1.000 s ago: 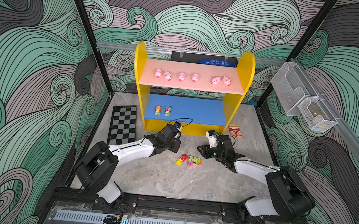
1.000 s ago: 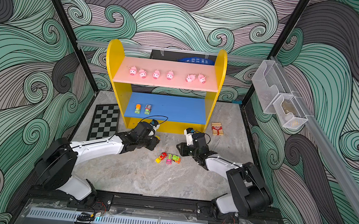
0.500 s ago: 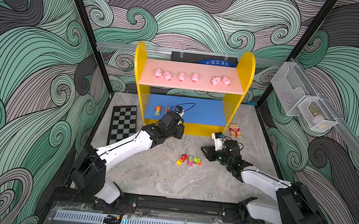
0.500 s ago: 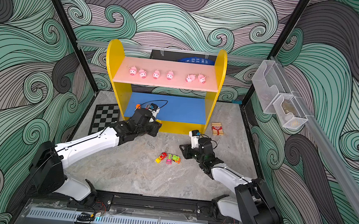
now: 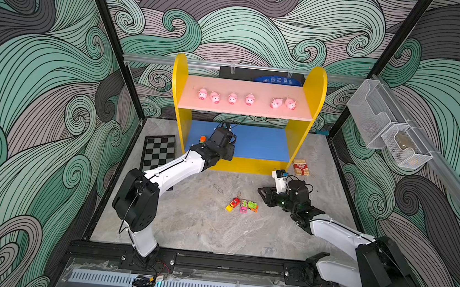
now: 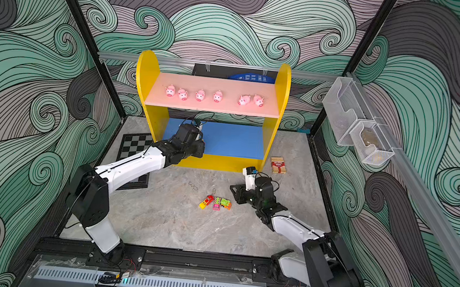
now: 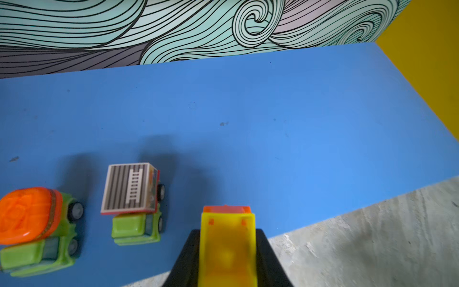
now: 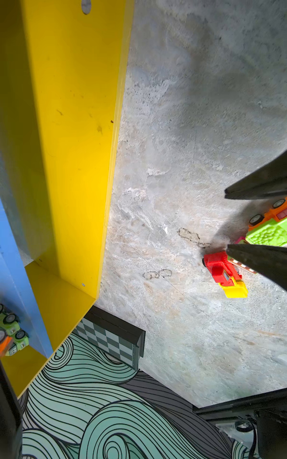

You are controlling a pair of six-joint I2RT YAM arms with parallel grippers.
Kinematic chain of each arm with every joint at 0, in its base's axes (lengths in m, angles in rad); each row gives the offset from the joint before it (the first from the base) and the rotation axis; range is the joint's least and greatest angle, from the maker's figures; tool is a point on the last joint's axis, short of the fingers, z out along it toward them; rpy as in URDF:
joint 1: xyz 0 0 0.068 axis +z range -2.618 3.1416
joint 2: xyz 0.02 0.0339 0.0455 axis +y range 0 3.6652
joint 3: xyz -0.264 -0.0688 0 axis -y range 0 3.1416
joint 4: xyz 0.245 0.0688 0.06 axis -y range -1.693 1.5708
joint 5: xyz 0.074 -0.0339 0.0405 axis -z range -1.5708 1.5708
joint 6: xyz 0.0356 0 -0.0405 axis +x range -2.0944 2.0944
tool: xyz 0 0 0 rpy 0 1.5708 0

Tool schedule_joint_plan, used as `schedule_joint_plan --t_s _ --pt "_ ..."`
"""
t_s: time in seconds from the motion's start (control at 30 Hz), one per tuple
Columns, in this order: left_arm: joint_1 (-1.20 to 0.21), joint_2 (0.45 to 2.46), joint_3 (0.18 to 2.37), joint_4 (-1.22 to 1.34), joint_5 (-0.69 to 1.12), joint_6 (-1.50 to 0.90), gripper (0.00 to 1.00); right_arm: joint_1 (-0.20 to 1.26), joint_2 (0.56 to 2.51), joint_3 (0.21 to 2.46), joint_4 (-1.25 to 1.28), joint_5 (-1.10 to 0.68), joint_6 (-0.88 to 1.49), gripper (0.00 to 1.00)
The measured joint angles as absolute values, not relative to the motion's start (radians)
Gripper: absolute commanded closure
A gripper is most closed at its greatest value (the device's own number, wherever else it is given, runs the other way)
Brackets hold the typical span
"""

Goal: Organize plastic toys on shelves
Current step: Place the plastic toy on the shelf.

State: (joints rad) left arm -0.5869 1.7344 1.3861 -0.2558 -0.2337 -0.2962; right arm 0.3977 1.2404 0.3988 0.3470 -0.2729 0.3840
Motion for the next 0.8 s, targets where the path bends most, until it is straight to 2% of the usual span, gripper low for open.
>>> schedule_joint_plan --t_s 0.8 --pt "-0.563 1.853 1.478 -0.25 -0.239 -0.312 0.76 0.398 1.242 0.399 0.348 -0.299 0.384 0.65"
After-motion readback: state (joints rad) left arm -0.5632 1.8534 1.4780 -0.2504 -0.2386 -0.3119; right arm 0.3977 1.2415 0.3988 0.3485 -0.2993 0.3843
